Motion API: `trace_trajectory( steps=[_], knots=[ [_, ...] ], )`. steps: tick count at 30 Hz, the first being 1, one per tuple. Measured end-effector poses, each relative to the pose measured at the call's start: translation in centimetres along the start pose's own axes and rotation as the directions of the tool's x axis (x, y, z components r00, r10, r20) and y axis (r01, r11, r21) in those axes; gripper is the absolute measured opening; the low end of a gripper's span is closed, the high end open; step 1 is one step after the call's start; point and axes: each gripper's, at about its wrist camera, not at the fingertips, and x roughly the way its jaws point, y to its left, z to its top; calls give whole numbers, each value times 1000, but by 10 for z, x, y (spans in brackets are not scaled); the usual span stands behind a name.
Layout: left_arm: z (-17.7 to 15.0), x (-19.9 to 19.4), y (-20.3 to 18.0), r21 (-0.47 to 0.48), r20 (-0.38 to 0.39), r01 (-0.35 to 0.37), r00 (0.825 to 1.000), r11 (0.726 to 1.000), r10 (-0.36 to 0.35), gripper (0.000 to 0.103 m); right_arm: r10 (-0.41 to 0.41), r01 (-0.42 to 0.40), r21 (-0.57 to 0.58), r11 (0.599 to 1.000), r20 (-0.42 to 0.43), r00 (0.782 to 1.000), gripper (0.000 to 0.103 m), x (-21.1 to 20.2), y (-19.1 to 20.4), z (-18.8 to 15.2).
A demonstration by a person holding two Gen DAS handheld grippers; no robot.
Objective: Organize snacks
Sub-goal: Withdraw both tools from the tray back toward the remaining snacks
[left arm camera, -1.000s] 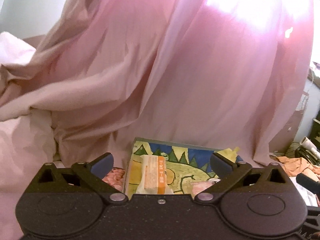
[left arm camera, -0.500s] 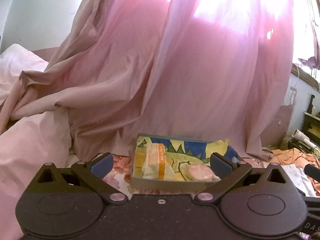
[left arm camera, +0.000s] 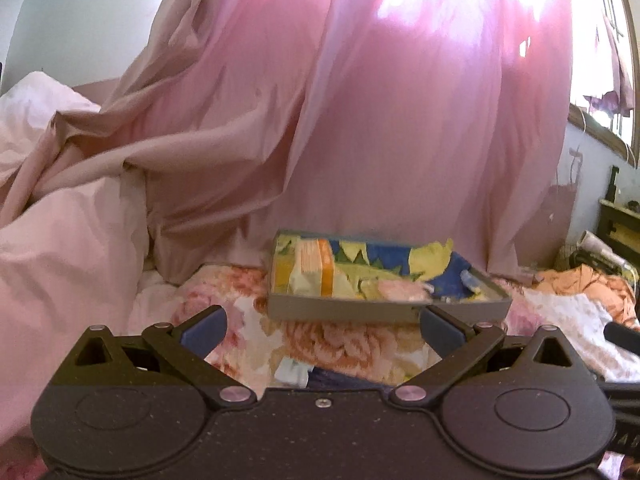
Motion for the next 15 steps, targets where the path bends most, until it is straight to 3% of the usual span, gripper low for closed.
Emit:
trace_trajectory(
  steps=[15],
  knots=[
    [-60,34,10,98,-199,-21,979,995,40,102,-9,8,-8,1000,-146,989,103,14,7,-37]
  ],
)
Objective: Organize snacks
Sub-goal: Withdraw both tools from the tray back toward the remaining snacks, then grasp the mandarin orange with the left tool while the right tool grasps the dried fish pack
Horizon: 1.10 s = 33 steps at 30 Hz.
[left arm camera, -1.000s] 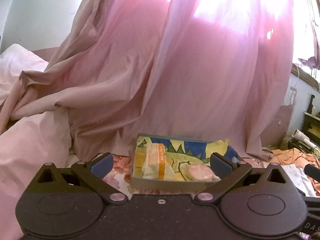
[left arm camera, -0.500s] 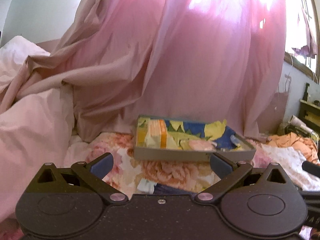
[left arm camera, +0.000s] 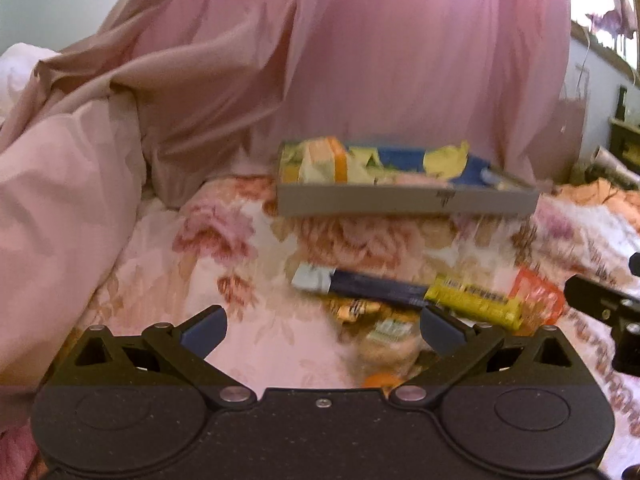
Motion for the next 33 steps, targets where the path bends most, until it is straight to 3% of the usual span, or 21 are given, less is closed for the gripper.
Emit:
trace_trajectory(
  steps=[6,19,27,33],
  knots=[
    [-13,17,2,15,-70,-5,998,1000,6,102,19,-20,-8,1000,-89,996,103,14,1,-15],
    [-26,55,3,40,-196,78,978,996,-69,102,92,-116,-78,990,-266,960,103,46,18,-49],
    [-23,75,2,64,-259,187,952,980,-164,102,131,-175,-163,971,-250,959,103,59,22,-52],
    [-24,74,1,74,-287,249,933,966,-218,102,178,-243,-314,918,-224,958,103,68,32,-52]
  ],
)
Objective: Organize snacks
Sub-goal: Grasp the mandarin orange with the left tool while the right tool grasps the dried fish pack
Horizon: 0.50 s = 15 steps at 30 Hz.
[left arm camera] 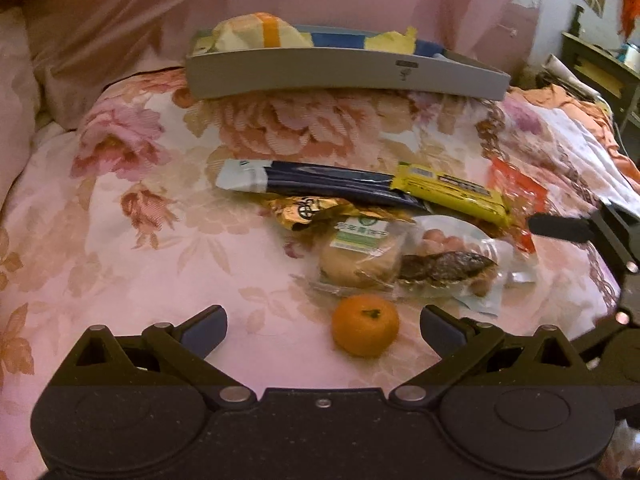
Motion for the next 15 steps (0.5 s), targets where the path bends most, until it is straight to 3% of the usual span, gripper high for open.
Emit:
trace_trajectory(
  steps=[4,15],
  knots=[
    [-1,-1,-4,24,-4,18,1000,1000,-18,100,35,-33,-65,997,17,999,98,6,2,2],
    [-3,2,-7,50,-6,82,997,995,-82,73,108,-103,-131,986,25,994,75,19,5,5]
  ],
)
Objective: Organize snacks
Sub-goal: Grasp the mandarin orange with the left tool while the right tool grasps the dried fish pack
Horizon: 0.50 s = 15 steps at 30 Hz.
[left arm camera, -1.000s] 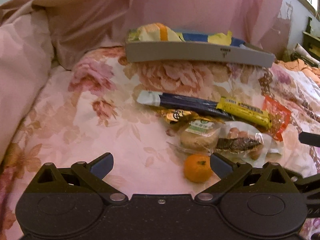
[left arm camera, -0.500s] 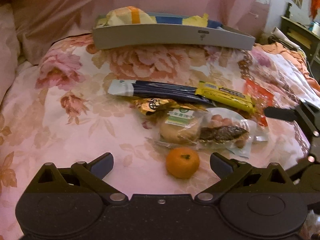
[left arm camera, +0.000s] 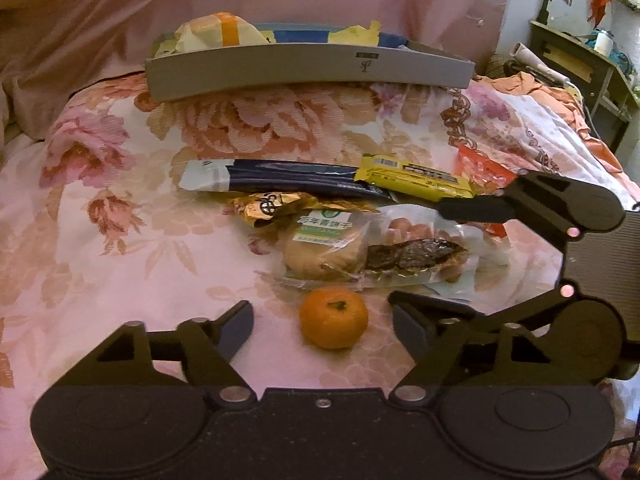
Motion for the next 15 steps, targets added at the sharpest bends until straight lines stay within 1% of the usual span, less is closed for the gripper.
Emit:
trace_trajectory(
  steps=[1,2,3,4,6,9,11,15],
  knots=[
    [0,1,0,2,0,5,1000,1000,-5,71,5,-5,-7,1000,1,1000,74,1,1,0],
    [0,2,-1,5,0,9,1000,1000,-9,68,8,-8,-14,1000,0,1000,69,1,2,1],
    [0,2,-2,8,1,13,1000,1000,-13,62,9,-9,-19,1000,-1,1000,68,2,3,1],
    [-1,3,-2,11,1,18,1000,1000,-18,59,8,-8,-26,1000,-1,1000,67,2,4,1],
    [-1,5,-4,15,-5,25,1000,1000,-25,47,8,-8,-31,999,-2,1000,66,2,5,1],
    [-1,7,-6,27,-10,16,1000,1000,-15,40,8,-9,-32,999,-7,1000,65,2,5,1],
    [-2,7,-6,22,-8,15,1000,1000,-15,39,6,-6,-36,999,-12,1000,64,2,6,0],
    [-2,5,-3,-27,-7,2,1000,1000,-3,39,-9,7,-61,998,-27,1000,62,-1,11,0]
  ],
)
